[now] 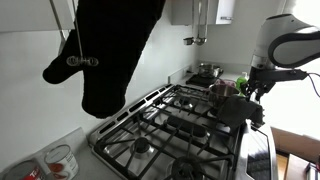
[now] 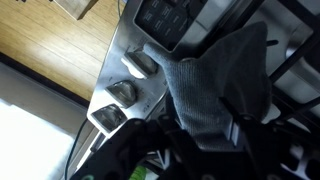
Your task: Move the pot to the right plate, remove the towel and put it on the stove
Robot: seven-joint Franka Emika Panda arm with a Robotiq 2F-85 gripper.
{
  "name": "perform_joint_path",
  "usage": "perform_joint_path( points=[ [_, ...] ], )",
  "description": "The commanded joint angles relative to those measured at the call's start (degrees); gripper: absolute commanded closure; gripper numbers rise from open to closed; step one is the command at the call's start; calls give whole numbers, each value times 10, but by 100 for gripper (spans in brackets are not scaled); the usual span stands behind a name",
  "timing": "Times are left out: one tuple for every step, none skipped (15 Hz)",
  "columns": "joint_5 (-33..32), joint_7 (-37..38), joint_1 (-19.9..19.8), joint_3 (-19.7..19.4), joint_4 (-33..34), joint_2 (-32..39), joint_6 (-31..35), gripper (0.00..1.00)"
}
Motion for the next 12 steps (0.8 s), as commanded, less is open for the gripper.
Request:
perform_joint_path(
  points=[
    [-5, 2, 8, 3, -4, 0, -1, 22],
    [-5, 2, 9, 5, -4, 2, 0, 15],
    [-4, 1, 11, 6, -4, 4, 2, 9],
    [-4, -1, 13, 7, -5, 6, 4, 14],
    [-4, -1, 15, 7, -5, 8, 5, 36],
    [-4, -2, 16, 7, -5, 10, 6, 40],
    [-4, -3, 18, 7, -5, 11, 8, 41],
    [-4, -4, 19, 7, -5, 12, 11, 47],
    [-4, -5, 20, 7, -5, 14, 12, 58],
    [-4, -6, 21, 7, -5, 16, 13, 65],
    [-4, -8, 22, 7, -5, 17, 14, 74],
    [-5, -8, 22, 6, -5, 18, 14, 81]
  ],
)
